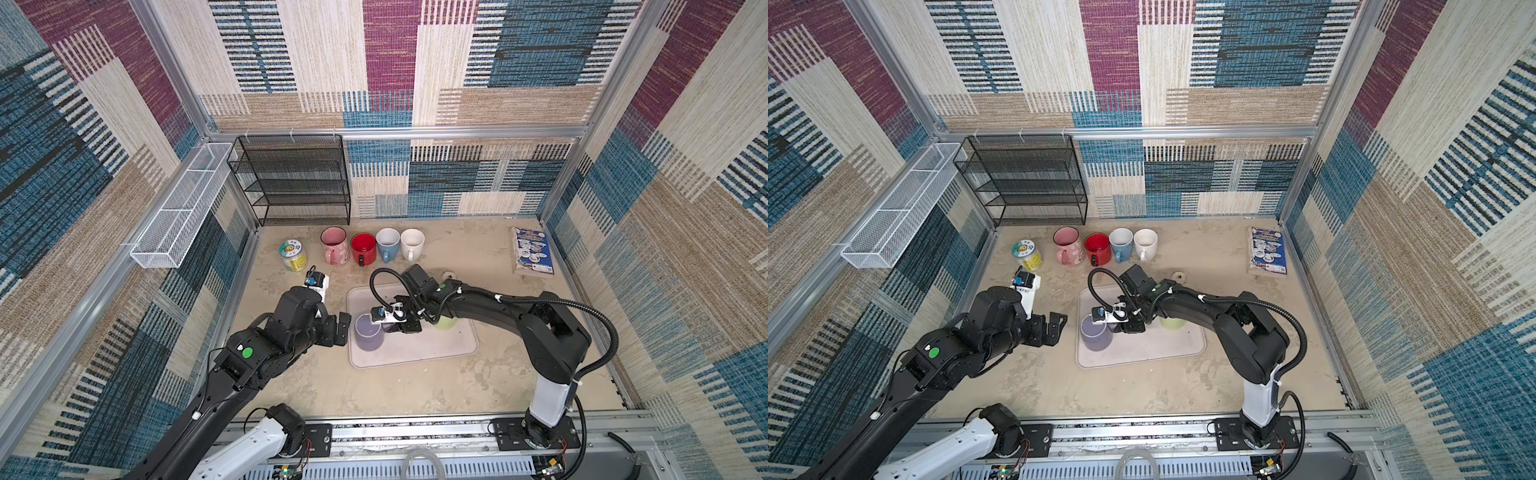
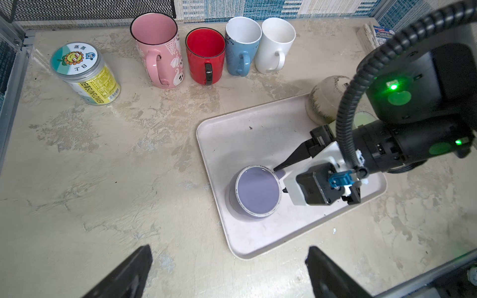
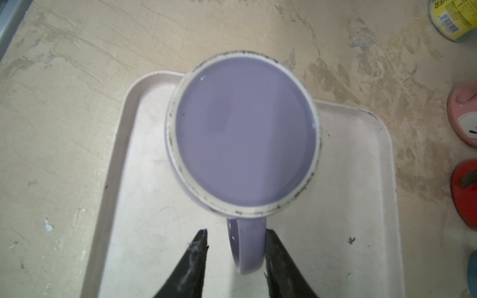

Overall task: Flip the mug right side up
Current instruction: 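Move the right gripper over the upside-down lavender mug while the left arm draws back, then lower the right gripper and grasp the lavender mug by its handle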

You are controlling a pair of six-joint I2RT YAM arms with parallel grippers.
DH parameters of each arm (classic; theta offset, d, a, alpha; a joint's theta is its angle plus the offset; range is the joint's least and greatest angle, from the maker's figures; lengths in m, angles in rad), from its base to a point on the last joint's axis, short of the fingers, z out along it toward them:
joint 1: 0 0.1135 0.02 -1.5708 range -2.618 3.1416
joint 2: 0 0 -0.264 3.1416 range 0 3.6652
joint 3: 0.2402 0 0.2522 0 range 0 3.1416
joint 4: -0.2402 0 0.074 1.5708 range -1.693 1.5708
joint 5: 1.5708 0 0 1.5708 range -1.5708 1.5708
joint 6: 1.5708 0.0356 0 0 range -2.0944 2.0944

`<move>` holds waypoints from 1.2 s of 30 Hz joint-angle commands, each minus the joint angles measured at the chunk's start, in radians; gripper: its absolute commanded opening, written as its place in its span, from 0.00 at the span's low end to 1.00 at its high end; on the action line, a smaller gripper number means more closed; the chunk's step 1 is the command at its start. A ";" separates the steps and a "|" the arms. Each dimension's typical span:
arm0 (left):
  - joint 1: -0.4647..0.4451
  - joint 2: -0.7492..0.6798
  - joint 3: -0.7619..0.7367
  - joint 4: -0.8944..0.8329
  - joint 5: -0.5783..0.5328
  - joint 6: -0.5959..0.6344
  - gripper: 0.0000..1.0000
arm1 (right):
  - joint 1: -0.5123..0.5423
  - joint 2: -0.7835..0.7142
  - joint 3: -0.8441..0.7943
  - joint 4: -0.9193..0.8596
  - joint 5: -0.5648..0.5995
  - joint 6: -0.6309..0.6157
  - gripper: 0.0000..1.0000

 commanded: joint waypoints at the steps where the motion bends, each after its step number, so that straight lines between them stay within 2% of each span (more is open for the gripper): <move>1: 0.004 -0.007 -0.005 0.019 0.014 0.022 0.99 | 0.010 -0.004 0.002 -0.003 0.009 0.037 0.39; 10: 0.013 -0.008 -0.005 0.019 0.021 0.024 0.99 | 0.033 0.058 0.064 -0.039 0.052 0.094 0.39; 23: 0.028 -0.002 -0.005 0.025 0.031 0.025 0.99 | 0.050 0.045 0.065 -0.027 0.070 0.143 0.13; 31: 0.036 0.010 -0.007 0.030 0.053 0.010 0.99 | 0.050 0.063 0.067 0.010 0.176 0.386 0.01; 36: 0.037 0.016 -0.009 0.033 0.055 -0.009 0.99 | 0.050 0.026 0.006 0.080 0.289 0.531 0.00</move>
